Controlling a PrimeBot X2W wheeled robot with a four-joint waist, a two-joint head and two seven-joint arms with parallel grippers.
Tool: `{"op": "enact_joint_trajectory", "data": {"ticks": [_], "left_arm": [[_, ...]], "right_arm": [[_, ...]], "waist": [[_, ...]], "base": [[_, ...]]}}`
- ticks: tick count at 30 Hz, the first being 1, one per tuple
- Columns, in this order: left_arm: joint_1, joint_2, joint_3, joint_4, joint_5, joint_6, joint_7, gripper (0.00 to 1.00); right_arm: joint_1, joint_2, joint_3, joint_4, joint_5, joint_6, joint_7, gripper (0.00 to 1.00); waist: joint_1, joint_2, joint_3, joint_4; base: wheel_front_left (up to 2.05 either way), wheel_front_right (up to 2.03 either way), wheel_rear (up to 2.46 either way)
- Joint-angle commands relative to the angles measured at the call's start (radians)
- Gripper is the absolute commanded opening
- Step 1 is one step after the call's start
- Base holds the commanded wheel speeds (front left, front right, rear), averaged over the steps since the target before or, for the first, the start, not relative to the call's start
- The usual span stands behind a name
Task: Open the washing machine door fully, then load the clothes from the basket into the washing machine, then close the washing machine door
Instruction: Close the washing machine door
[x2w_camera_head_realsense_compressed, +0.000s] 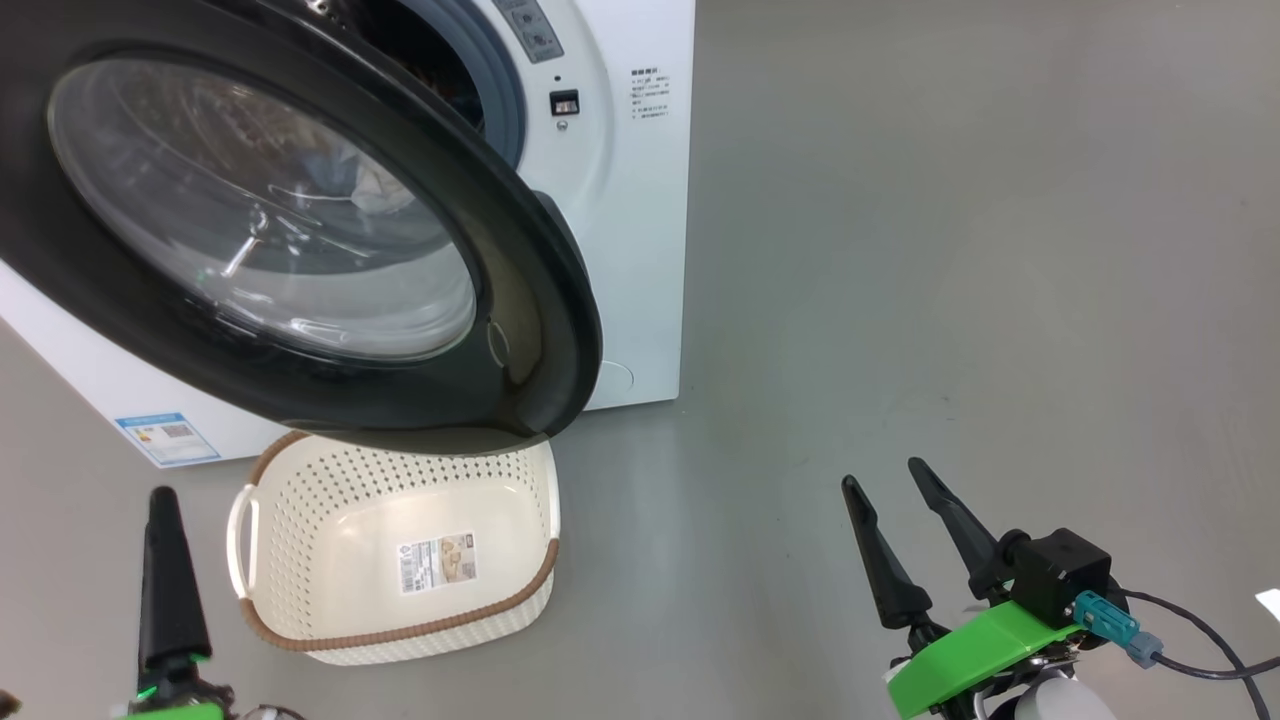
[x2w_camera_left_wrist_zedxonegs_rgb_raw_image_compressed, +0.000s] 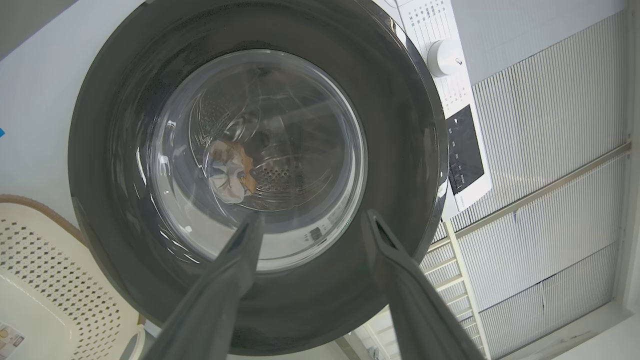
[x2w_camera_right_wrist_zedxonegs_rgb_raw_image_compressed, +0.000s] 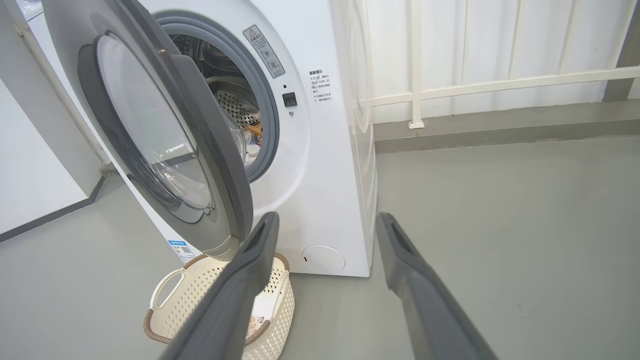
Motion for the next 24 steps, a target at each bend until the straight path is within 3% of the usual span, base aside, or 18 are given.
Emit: {"op": "enact_joint_trajectory", "data": {"ticks": [1,9,24], "left_arm": [[0.003,0.031,0.013,-0.019,0.054,-0.011,-0.025,1.0],[0.022,0.044,0.05,0.028,0.357,-0.011,-0.041,1.0],[0.077,-0.022,0.123,0.106,1.028,0.0,-0.041,1.0]], "right_arm": [[0.0,0.004,0.027,-0.026,0.003,0.006,-0.005,1.0],[0.006,0.002,0.028,-0.027,0.002,0.006,-0.005,1.0],[0.004,0.0,0.025,-0.026,-0.003,0.006,-0.005,1.0]], "waist": [[0.0,0.0,-0.003,0.001],[0.0,0.0,-0.013,0.004],[0.0,0.0,-0.016,0.0]], "base": [[0.0,0.0,0.0],[0.0,0.0,0.0],[0.0,0.0,0.0]]}}
